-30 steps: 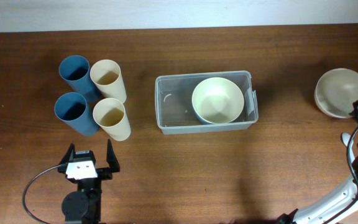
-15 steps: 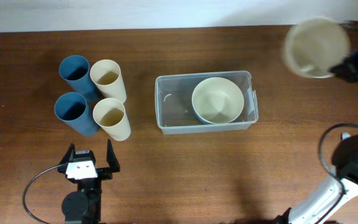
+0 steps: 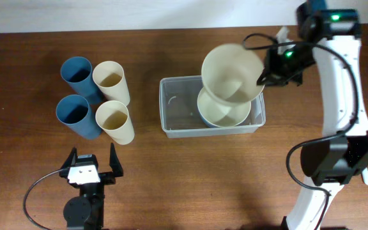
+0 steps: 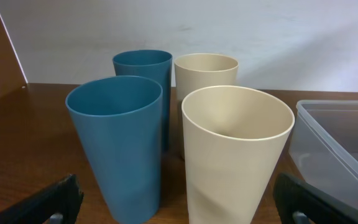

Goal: Pack container
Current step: 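Carry the second beige bowl and stack it into the container, then open the right gripper and retract it to the right side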

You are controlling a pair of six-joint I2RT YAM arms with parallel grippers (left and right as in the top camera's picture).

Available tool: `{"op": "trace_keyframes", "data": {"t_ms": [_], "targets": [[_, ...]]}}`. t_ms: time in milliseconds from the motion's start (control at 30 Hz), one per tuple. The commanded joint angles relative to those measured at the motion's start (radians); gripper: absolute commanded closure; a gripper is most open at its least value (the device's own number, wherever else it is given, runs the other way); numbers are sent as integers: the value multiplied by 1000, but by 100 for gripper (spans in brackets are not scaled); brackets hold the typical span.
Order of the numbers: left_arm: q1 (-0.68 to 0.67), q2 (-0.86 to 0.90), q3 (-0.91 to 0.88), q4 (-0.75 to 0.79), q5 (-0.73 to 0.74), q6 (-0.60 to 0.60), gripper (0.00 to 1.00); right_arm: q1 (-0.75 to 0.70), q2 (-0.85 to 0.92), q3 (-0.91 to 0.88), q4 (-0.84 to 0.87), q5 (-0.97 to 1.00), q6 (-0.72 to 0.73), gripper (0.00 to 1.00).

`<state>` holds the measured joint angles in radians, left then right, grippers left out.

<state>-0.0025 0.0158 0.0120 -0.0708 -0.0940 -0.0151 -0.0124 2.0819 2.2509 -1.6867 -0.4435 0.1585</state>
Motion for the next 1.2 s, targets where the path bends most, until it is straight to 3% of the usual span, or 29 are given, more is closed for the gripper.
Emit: {"op": "trace_keyframes", "data": {"t_ms": [0,333,467,533,667,767,833,967,1067,1167], "targets": [[5,-5,-3,-2,-7,16,0,33,-15,-89,26,82,6,96],[5,-5,-3,-2,-7,16,0,45,-9,-283,221,86,6,95],[5,-5,-3,-2,-7,16,0,45,-3,-286,243,86,6,80],[5,-5,-3,-2,-7,16,0,45,0,-286,249,86,6,65],[5,-5,-3,-2,-7,16,0,45,-1,-285,254,85,8,62],[5,-5,-3,-2,-7,16,0,35,-1,-257,241,84,15,54],[5,-5,-3,-2,-7,16,0,6,-2,-192,205,82,14,41],[5,-5,-3,-2,-7,16,0,-83,-2,-14,109,127,14,1],[5,-5,-3,-2,-7,16,0,-214,-2,153,25,269,16,1],[5,-5,-3,-2,-7,16,0,-341,-2,201,18,329,15,1]]}}
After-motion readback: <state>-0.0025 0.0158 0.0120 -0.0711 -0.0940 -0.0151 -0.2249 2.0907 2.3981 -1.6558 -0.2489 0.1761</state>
